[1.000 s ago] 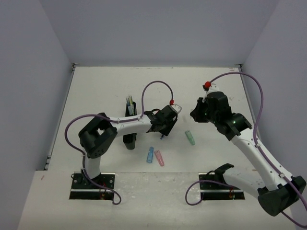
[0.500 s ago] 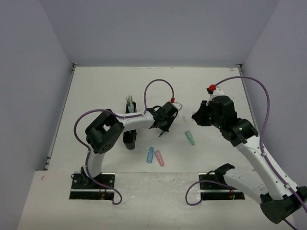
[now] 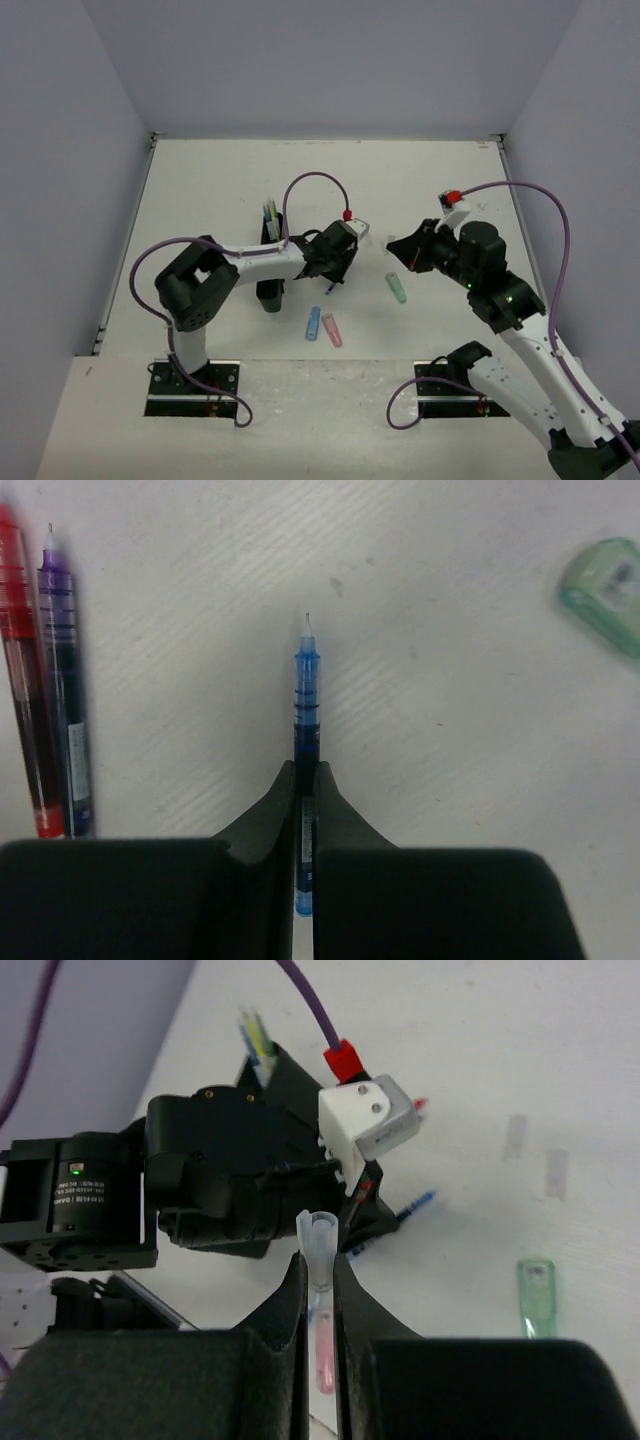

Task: Sort the stationery into containers
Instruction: Pick up the pen from the center of the board, then close the pen cap on the pen.

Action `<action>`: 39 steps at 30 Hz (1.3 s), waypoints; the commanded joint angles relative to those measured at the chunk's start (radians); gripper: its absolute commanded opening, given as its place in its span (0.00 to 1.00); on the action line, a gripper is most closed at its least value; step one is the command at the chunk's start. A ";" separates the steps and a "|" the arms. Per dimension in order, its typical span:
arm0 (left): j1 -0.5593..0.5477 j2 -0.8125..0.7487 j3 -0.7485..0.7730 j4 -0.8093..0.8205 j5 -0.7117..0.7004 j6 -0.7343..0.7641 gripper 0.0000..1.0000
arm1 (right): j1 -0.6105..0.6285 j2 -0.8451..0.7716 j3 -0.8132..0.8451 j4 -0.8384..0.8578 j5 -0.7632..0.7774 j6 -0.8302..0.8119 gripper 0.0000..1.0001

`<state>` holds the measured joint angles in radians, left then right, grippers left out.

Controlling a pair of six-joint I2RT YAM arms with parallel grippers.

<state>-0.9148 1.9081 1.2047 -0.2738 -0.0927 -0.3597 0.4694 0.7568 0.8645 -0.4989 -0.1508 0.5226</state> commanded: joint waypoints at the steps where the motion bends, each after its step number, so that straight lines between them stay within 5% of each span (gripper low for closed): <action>1: -0.003 -0.323 -0.241 0.410 0.180 -0.095 0.00 | -0.002 -0.183 -0.201 0.536 -0.276 0.146 0.00; 8: -0.007 -0.582 -0.588 1.056 0.423 -0.277 0.00 | 0.009 -0.303 -0.343 0.913 -0.303 0.221 0.00; 13: -0.016 -0.649 -0.709 1.348 0.484 -0.393 0.00 | 0.014 -0.251 -0.323 0.999 -0.323 0.223 0.00; 24: -0.034 -0.691 -0.789 1.560 0.498 -0.439 0.00 | 0.022 -0.213 -0.317 0.984 -0.356 0.200 0.00; 39: -0.036 -0.676 -0.743 1.548 0.524 -0.427 0.00 | 0.042 -0.186 -0.308 0.974 -0.408 0.212 0.00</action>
<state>-0.9451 1.2352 0.4208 1.2228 0.4157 -0.7933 0.4998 0.5562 0.5259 0.4417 -0.5208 0.7264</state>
